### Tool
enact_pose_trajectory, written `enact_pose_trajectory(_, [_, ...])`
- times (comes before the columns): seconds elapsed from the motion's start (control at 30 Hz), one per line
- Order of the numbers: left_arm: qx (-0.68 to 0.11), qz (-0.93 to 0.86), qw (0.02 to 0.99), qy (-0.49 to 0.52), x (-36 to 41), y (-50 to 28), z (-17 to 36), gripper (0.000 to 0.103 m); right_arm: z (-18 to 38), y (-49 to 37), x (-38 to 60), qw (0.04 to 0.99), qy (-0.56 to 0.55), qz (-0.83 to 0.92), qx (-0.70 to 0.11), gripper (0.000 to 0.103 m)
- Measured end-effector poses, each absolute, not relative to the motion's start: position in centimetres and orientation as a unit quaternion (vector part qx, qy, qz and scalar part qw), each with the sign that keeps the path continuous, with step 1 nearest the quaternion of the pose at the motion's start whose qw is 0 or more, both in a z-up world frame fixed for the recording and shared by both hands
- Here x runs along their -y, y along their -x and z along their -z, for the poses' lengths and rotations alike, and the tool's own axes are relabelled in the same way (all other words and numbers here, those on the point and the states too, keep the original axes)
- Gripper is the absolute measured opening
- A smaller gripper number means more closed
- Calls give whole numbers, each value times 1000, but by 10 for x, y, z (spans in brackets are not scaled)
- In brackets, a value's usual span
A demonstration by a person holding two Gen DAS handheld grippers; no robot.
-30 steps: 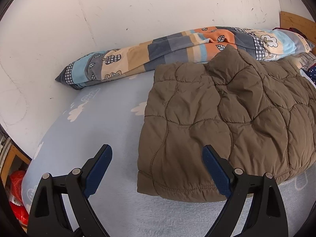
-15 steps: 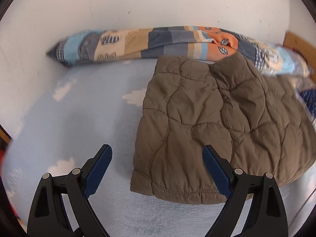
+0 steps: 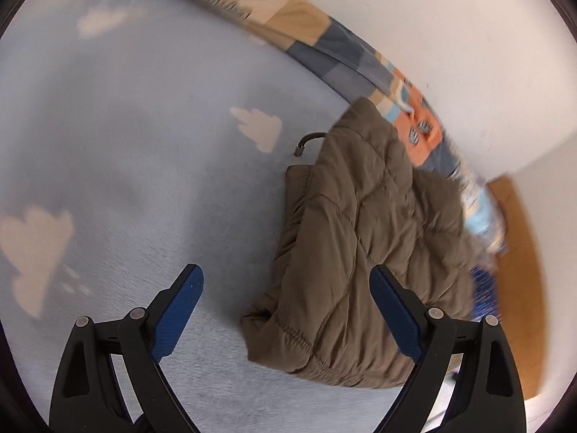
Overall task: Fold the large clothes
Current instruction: 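Grasp the jacket side edge with both tools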
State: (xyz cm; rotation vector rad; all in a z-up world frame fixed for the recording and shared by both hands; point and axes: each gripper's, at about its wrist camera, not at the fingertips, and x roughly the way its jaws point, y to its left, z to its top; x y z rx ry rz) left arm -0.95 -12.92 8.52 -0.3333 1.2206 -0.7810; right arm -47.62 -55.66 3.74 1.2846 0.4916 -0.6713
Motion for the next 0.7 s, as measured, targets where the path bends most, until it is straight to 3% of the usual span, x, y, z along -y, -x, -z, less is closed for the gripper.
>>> enact_pose_trajectory(0.27, [-619, 415, 628, 227, 140, -23, -35, 93, -9, 477, 576, 723, -625, 241, -170, 103])
enact_pose_trajectory(0.7, [-620, 471, 596, 197, 185, -60, -7, 93, 0, 413, 615, 759, -563, 172, -276, 103])
